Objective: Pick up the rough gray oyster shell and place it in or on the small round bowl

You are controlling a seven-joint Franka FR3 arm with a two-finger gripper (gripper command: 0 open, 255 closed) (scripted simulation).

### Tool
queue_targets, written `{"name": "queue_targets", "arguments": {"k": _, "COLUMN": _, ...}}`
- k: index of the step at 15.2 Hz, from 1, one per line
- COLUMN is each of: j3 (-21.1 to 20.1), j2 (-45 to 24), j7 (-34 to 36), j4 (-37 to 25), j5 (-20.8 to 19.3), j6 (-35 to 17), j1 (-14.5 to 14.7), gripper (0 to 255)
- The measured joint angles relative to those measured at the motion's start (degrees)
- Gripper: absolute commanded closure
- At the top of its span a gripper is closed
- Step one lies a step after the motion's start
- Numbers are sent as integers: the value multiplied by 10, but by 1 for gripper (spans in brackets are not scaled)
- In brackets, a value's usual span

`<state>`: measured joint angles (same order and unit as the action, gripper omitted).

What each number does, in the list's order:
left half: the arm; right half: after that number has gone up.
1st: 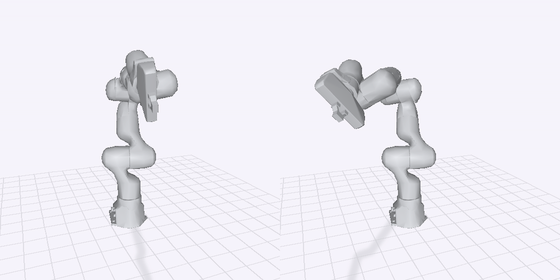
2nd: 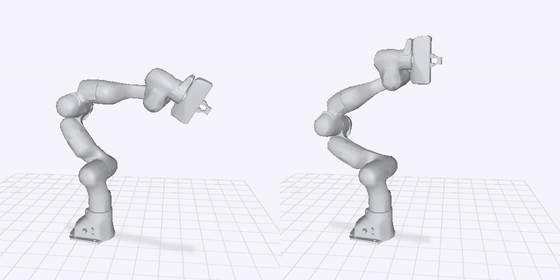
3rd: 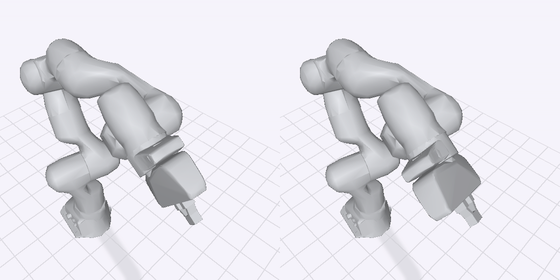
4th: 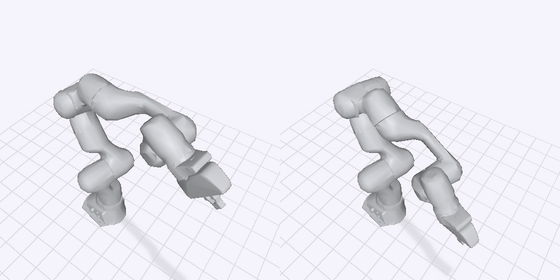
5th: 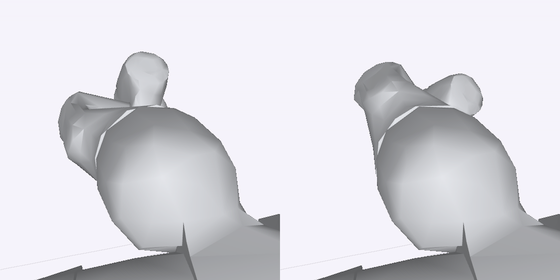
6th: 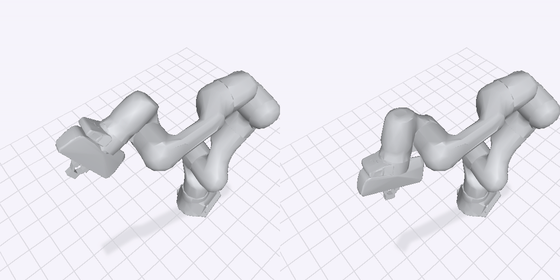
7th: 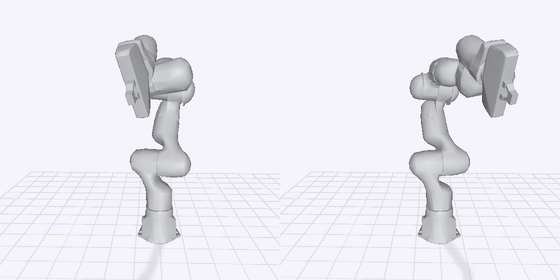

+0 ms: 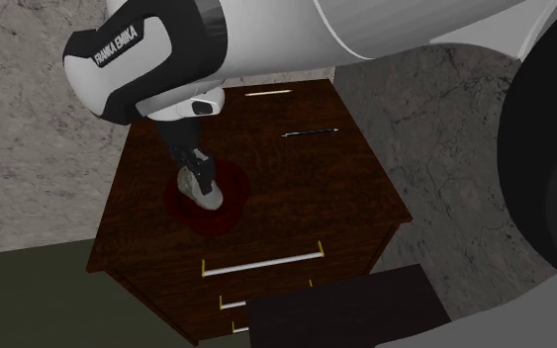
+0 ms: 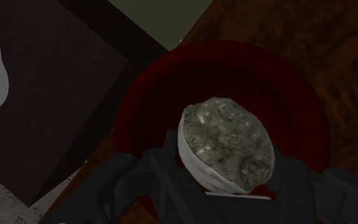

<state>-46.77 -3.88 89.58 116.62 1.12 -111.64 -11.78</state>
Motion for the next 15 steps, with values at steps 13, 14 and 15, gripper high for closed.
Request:
{"name": "queue_targets", "arguments": {"k": 13, "j3": 2, "j2": 7, "j7": -6, "j4": -32, "j5": 4, "j6": 37, "j1": -3, "gripper": 0}}
{"name": "queue_targets", "arguments": {"k": 14, "j3": 2, "j2": 9, "j7": -6, "j4": -48, "j5": 6, "j6": 54, "j1": -4, "gripper": 0}}
{"name": "queue_targets", "arguments": {"k": 15, "j3": 1, "j2": 10, "j7": -6, "j4": -56, "j5": 6, "j6": 63, "j1": -3, "gripper": 0}}
